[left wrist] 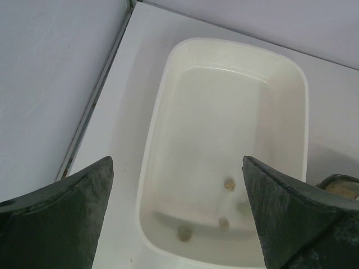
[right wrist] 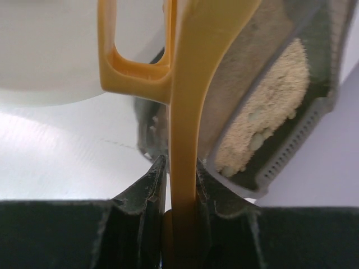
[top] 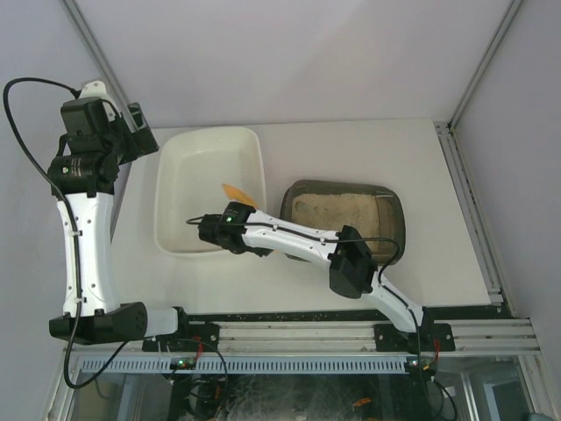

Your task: Clean the litter box

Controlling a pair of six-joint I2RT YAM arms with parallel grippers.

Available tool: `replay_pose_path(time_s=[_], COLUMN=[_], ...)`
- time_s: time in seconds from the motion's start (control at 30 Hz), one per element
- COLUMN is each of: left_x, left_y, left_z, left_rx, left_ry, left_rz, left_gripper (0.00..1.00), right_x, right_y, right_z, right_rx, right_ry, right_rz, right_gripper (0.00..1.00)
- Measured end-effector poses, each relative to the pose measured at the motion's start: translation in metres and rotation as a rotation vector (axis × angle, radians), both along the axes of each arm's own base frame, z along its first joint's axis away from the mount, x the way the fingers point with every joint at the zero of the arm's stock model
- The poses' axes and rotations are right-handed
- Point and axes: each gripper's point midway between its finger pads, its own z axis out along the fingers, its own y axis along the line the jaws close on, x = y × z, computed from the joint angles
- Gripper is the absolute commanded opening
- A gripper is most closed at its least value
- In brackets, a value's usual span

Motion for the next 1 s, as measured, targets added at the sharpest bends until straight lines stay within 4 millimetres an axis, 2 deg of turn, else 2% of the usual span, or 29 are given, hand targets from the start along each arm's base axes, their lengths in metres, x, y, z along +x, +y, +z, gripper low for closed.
replay_pose_path(time_s=[0.27, 0.33, 0.4, 0.5, 0.57, 0.63, 0.7, 0.77, 0.87, 1.0], left_x=[0.002, 0.003, 0.005, 0.007, 0.012, 0.020, 0.028, 0.036, 0.041, 0.048], left_y=[-0.001, -0.008, -0.024, -0.055, -0.079, -0.101, -0.127, -0.162, -0.209, -0.262], left_z=[-0.012, -0.019, -0.028, -0.041, -0.048, -0.060, -0.080, -0.108, -0.146, -0.182], left_rx=[0.006, -0.004, -0.038, -0.120, -0.172, -0.212, -0.247, -0.279, -0.313, -0.379], left_ry=[0.030, 0.044, 0.063, 0.089, 0.110, 0.148, 0.210, 0.299, 0.415, 0.521], left_rz=[-0.014, -0.062, -0.153, -0.310, -0.410, -0.485, -0.556, -0.629, -0.694, -0.725], left_gripper=[1.00, 1.00, 1.00, 1.00, 1.00, 1.00, 1.00, 1.00, 1.00, 1.00], right_x=[0.017, 0.018, 0.011, -0.006, -0.011, -0.010, -0.014, -0.032, -0.050, -0.053], right_y=[-0.006, -0.008, -0.015, -0.047, -0.081, -0.115, -0.149, -0.171, -0.175, -0.160], right_z=[0.020, 0.025, 0.032, 0.053, 0.072, 0.082, 0.077, 0.057, 0.028, 0.008], right_rx=[-0.030, 0.024, 0.105, 0.287, 0.470, 0.615, 0.680, 0.705, 0.712, 0.765], right_ry=[-0.121, -0.117, -0.092, -0.004, 0.044, 0.057, 0.072, 0.155, 0.310, 0.491], right_rz=[0.014, -0.005, -0.020, -0.084, -0.182, -0.285, -0.391, -0.477, -0.562, -0.635], right_gripper=[0.00, 0.00, 0.00, 0.00, 0.00, 0.00, 0.00, 0.00, 0.00, 0.00])
